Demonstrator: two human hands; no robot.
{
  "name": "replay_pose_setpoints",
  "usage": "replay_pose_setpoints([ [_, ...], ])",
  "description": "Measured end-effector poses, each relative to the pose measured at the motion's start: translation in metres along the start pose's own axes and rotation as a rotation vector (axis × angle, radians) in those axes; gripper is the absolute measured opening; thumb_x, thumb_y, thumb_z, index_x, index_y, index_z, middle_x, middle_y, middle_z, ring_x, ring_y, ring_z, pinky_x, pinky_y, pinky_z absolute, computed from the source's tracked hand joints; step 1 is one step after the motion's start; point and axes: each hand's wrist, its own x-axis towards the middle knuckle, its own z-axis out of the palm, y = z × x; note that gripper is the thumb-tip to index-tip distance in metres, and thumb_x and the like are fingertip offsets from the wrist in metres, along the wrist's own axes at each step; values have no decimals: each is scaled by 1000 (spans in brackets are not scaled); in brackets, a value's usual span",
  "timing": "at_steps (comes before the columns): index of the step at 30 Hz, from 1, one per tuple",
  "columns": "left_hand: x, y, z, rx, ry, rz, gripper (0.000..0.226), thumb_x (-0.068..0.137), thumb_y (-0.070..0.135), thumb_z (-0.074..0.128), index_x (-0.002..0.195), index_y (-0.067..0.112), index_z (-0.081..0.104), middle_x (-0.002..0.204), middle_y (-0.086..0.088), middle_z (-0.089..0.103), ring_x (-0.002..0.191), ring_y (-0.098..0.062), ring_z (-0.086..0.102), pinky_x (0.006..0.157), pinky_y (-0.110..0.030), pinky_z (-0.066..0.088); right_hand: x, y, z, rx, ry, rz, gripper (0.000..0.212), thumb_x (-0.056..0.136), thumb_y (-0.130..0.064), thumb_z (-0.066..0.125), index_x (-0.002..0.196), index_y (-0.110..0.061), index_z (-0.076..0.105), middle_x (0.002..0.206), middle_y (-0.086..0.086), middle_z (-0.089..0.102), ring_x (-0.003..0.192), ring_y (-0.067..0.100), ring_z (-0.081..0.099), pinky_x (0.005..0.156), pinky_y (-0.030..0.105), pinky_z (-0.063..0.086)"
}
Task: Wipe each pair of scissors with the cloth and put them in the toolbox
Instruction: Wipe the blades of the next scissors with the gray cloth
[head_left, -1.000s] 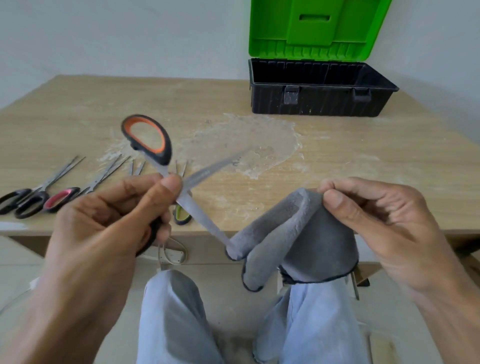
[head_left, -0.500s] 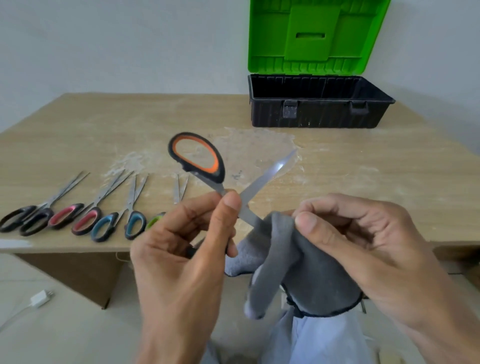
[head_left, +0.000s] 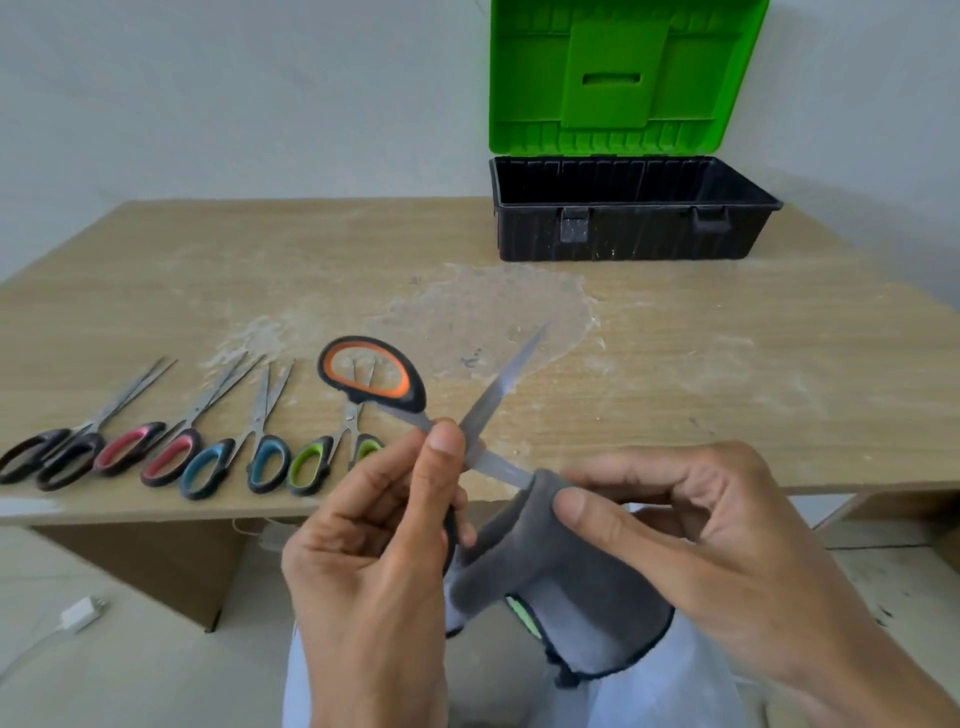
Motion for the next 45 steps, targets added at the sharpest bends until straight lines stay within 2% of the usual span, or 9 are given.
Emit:
replay_pose_setpoints([
  [11,-2,-1,-2,-12,-15,-67,8,66,23,78,71,17,81,55,-8,63,43,-14,52,45,-19,48,5,3,11,50,113,8,15,82,-34,77,91,-27,88,86,-4,84,87,20,81,88,59,62],
  [17,4,-8,-11,24,-51,-129,14,58,22,80,69,14,80,56,-9,66,46,-15,59,51,-23,52,9,8,5,-32,153,-8,14,81,-41,78,89,-35,87,77,0,82,76,31,77,76,53,59],
  [25,2,-8,-11,51,-58,-102,7,61,19,79,62,12,77,53,-12,64,42,-18,51,44,-21,45,4,12,8,114,217,-96,17,81,-27,78,94,-23,87,88,-5,84,85,12,81,75,18,60],
  [29,-2,-7,-9,34,-54,-118,8,61,19,78,63,11,77,53,-12,64,40,-15,52,42,-17,46,2,11,13,14,137,-102,17,88,-24,75,101,-22,86,93,-11,84,92,7,80,84,21,61],
  [33,-4,-9,-10,60,-32,-112,11,59,23,79,62,12,77,53,-12,64,39,-15,51,41,-17,45,3,9,5,-92,-27,-31,21,89,-38,71,101,-31,86,93,-18,82,92,0,78,78,14,56],
  [37,-5,-11,-9,32,-58,-194,12,58,19,79,63,9,77,53,-12,63,37,-14,49,38,-17,45,1,11,-2,-170,-79,-23,30,94,-53,65,91,-31,85,61,4,66,57,20,60,57,32,45],
  [41,-3,-9,-7,25,-114,-211,9,53,14,80,62,12,78,57,-9,69,41,-14,52,40,-19,46,1,14,-4,-192,-90,-39,42,93,-65,59,93,-31,84,70,19,68,64,36,63,61,46,46],
  [43,-3,-10,-7,40,-103,-200,11,51,13,81,61,12,78,61,-12,71,41,-15,53,41,-20,48,1,14,-3,-182,-86,-48,40,95,-63,59,92,-32,84,70,9,72,64,27,66,60,40,49],
  [45,-4,-12,-8,41,-73,-184,12,51,13,82,62,10,78,60,-13,69,40,-17,51,41,-20,48,0,15,-1,-157,-67,-48,33,97,-57,62,91,-34,85,64,-4,71,57,6,62,55,20,44],
])
